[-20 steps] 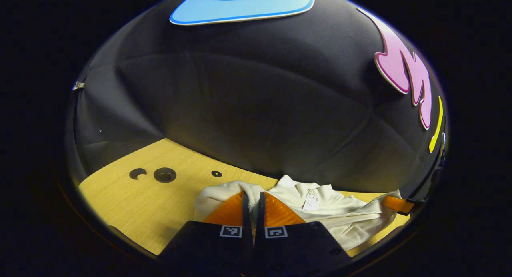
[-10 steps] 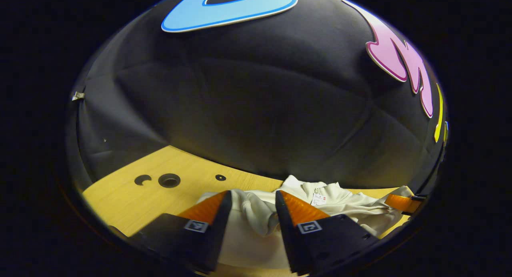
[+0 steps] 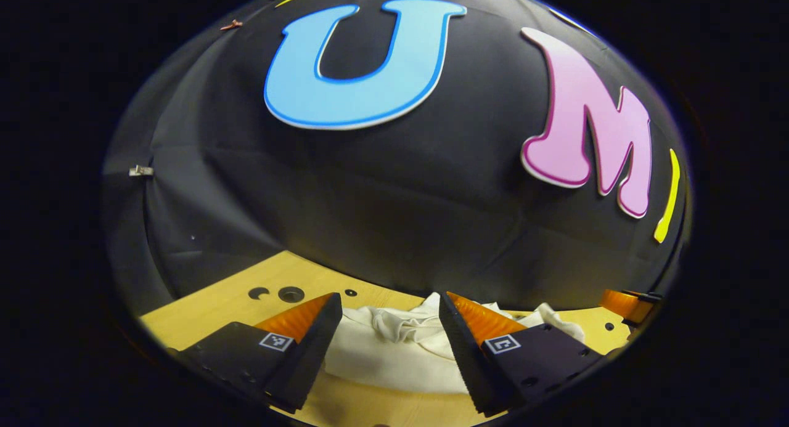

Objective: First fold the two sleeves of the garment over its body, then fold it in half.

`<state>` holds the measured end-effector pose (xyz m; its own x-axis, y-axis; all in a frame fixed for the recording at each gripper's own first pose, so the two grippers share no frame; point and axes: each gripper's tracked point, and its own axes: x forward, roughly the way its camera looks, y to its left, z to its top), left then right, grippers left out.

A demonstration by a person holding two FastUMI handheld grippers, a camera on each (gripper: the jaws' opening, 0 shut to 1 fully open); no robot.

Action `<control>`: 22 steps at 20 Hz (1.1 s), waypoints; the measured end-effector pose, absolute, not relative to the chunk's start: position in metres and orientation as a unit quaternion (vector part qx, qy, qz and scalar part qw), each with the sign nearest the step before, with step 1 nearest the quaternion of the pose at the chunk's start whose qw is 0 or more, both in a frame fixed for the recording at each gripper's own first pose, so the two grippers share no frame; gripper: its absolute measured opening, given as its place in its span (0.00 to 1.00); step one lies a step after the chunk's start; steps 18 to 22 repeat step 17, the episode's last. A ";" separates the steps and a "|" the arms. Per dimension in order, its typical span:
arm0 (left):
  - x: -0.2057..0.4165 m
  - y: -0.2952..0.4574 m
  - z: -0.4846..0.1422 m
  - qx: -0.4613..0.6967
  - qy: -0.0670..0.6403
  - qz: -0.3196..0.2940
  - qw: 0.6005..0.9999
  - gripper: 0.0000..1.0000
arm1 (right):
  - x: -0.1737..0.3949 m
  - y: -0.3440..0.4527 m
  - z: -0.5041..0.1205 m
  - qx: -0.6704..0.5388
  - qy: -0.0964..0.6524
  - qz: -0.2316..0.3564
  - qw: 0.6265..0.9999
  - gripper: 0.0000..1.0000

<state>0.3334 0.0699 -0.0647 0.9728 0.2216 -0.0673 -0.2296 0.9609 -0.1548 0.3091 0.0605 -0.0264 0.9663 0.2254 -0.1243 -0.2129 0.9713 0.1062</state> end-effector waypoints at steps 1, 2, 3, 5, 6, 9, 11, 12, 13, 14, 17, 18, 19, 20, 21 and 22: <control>0.324 0.068 -0.051 -0.078 0.013 0.112 0.991 0.96 | 0.298 0.058 -0.016 0.049 0.062 0.115 0.990 0.98; 0.312 0.060 -0.035 -0.075 0.001 0.100 0.992 0.96 | 0.285 0.054 -0.011 0.049 0.063 0.115 0.990 0.98; 0.296 0.055 -0.018 -0.072 -0.012 0.095 0.993 0.96 | 0.274 0.049 -0.007 0.047 0.064 0.115 0.990 0.98; 0.265 0.053 0.013 -0.054 -0.037 0.094 0.993 0.96 | 0.252 0.041 0.003 0.035 0.064 0.115 0.991 0.98; 0.249 0.049 0.026 -0.045 -0.044 0.092 0.994 0.96 | 0.242 0.035 0.007 0.026 0.063 0.113 0.991 0.98; 0.200 0.038 0.048 -0.009 -0.047 0.084 0.995 0.96 | 0.207 0.027 0.023 0.020 0.059 0.119 0.991 0.98; 0.170 0.026 0.051 -0.008 -0.035 0.069 0.997 0.96 | 0.179 0.025 0.032 0.023 0.059 0.127 0.990 0.98; 0.156 0.020 0.054 -0.017 -0.033 0.062 0.997 0.96 | 0.165 0.022 0.037 0.020 0.057 0.128 0.990 0.98; 0.142 0.015 0.053 -0.025 -0.029 0.056 0.998 0.96 | 0.150 0.018 0.043 0.016 0.054 0.126 0.990 0.98; 0.127 0.011 0.055 -0.030 -0.031 0.052 0.998 0.96 | 0.136 0.014 0.049 0.013 0.049 0.124 0.991 0.98; 0.089 -0.005 0.052 -0.042 -0.024 0.027 0.998 0.96 | 0.092 0.002 0.064 -0.003 0.035 0.116 0.993 0.98; 0.089 -0.005 0.052 -0.042 -0.024 0.027 0.998 0.96 | 0.092 0.002 0.064 -0.003 0.035 0.116 0.993 0.98; 0.089 -0.005 0.052 -0.042 -0.024 0.027 0.998 0.96 | 0.092 0.002 0.064 -0.003 0.035 0.116 0.993 0.98; 0.089 -0.005 0.052 -0.042 -0.024 0.027 0.998 0.96 | 0.092 0.002 0.064 -0.003 0.035 0.116 0.993 0.98; 0.089 -0.005 0.052 -0.042 -0.024 0.027 0.998 0.96 | 0.092 0.002 0.064 -0.003 0.035 0.116 0.993 0.98; 0.089 -0.005 0.052 -0.042 -0.024 0.027 0.998 0.96 | 0.092 0.002 0.064 -0.003 0.035 0.116 0.993 0.98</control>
